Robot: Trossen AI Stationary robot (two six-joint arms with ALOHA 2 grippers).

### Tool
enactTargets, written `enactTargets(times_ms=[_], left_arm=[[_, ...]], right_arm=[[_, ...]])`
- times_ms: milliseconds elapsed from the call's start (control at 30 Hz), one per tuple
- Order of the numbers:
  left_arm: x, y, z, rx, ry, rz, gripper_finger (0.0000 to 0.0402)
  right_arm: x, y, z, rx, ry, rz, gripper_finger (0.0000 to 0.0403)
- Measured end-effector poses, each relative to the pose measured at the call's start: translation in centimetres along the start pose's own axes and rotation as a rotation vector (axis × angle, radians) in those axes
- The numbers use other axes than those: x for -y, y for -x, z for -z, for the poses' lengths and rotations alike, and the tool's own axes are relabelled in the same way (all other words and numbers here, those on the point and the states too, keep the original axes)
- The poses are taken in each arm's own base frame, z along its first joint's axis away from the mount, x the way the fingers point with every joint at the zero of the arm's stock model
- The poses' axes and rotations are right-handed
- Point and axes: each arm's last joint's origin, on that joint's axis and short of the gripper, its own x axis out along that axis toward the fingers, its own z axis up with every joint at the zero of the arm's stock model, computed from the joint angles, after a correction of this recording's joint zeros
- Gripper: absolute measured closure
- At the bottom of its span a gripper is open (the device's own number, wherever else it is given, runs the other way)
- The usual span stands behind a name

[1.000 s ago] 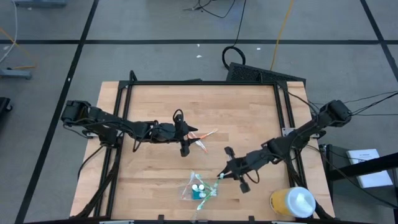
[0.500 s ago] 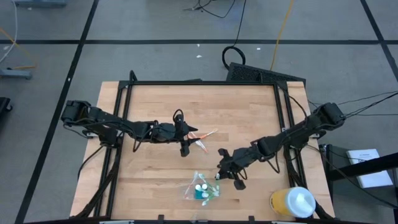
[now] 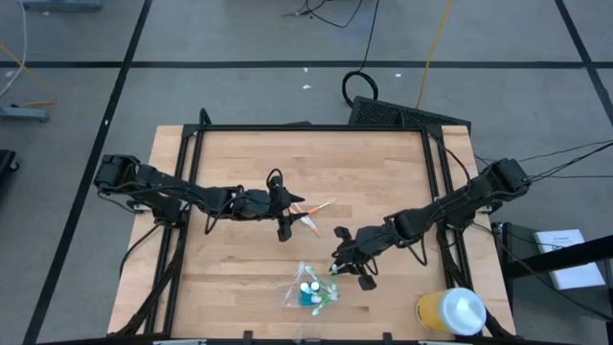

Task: Pick & Place toothbrushing station
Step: Put the green toothbrush into the transparent organizer, then put the orange toothbrush into the transparent organizer

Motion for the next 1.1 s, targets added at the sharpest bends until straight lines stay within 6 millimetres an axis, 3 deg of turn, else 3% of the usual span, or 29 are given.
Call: enactTargets(times_ms=[500,833,1100], left_arm=[[0.0,0.0,0.1,-0.011,0.001,-0.002,0.0192],[-0.1,0.0,0.6,-0.062,0.005,-0.009,0.0192],[-0.6,0.3,2.4,-0.244,0.013,-0.054,0.0192]], right_arm=[[-0.4,0.3,-0.8,0.077,0.02,-0.019,0.0248],[-1.2,3.2,-2.7,0.179,0.049,-0.033,0.0252],[-1.6,3.3,-1.4,0.144,0.069,-0.044,0.0254]])
